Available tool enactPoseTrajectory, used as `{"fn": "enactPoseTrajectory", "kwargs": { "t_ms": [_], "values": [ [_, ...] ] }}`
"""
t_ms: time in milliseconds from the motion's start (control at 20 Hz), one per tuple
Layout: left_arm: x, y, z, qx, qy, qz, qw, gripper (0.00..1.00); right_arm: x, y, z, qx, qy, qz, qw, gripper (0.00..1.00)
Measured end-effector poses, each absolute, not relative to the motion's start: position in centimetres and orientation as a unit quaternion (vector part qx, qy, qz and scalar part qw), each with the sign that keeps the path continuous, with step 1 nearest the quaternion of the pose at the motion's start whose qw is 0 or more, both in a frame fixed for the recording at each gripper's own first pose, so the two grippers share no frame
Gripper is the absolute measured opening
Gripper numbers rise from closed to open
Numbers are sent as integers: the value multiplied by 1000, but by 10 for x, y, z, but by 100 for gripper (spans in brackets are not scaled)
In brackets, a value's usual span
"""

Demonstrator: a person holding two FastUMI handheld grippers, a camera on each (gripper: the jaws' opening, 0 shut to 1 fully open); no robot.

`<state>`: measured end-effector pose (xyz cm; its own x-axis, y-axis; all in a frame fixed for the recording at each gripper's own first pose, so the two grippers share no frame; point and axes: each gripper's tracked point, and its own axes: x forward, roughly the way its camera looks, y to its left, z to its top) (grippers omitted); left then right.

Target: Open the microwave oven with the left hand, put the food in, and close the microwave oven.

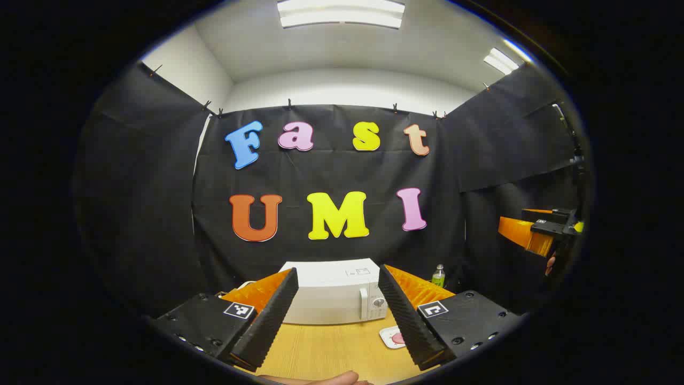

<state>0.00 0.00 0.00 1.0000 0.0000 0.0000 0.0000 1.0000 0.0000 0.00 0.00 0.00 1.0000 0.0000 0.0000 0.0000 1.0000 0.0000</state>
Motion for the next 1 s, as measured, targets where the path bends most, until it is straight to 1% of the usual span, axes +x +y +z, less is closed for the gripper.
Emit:
{"fn": "enactPoseTrajectory", "kwargs": {
  "t_ms": [350,400,450,500,550,600,650,700,750,800,850,900,950,1000],
  "values": [
    [3,-4,-1,-18,-2,-12,1000,95,2,-7,-3,2,1,-9,1000,93],
    [4,-5,-3,-25,-2,-12,1000,95,4,-9,-5,4,1,-10,1000,100],
    [5,-7,-4,-29,0,-16,999,95,5,-8,-6,7,2,-8,1000,100],
    [7,-7,-6,-29,5,-14,999,95,6,-7,-7,9,4,-5,1000,93],
    [9,-5,-10,-27,8,-12,1000,95,7,-8,-10,11,5,-3,1000,93],
    [11,-6,-12,-24,8,-10,1000,95,9,-10,-11,12,6,-3,1000,100],
    [15,-7,-15,-20,9,-7,1000,95,10,-11,-13,11,5,-2,1000,100],
    [20,-8,-18,-17,10,-3,1000,95,11,-12,-13,8,2,-2,1000,93],
    [25,-9,-23,-11,14,-1,1000,95,13,-15,-13,5,0,-5,1000,93],
    [29,-12,-28,-5,15,0,1000,95,15,-19,-15,3,-3,-10,1000,100],
    [34,-14,-30,-1,15,2,1000,100,17,-22,-16,2,-6,-13,1000,100],
    [41,-17,-32,2,12,3,1000,95,19,-23,-17,2,-8,-13,1000,100],
    [47,-20,-34,5,8,7,1000,95,23,-24,-21,4,-7,-12,1000,93],
    [56,-23,-36,9,2,9,1000,95,25,-27,-23,6,-6,-12,1000,93]
  ]
}}
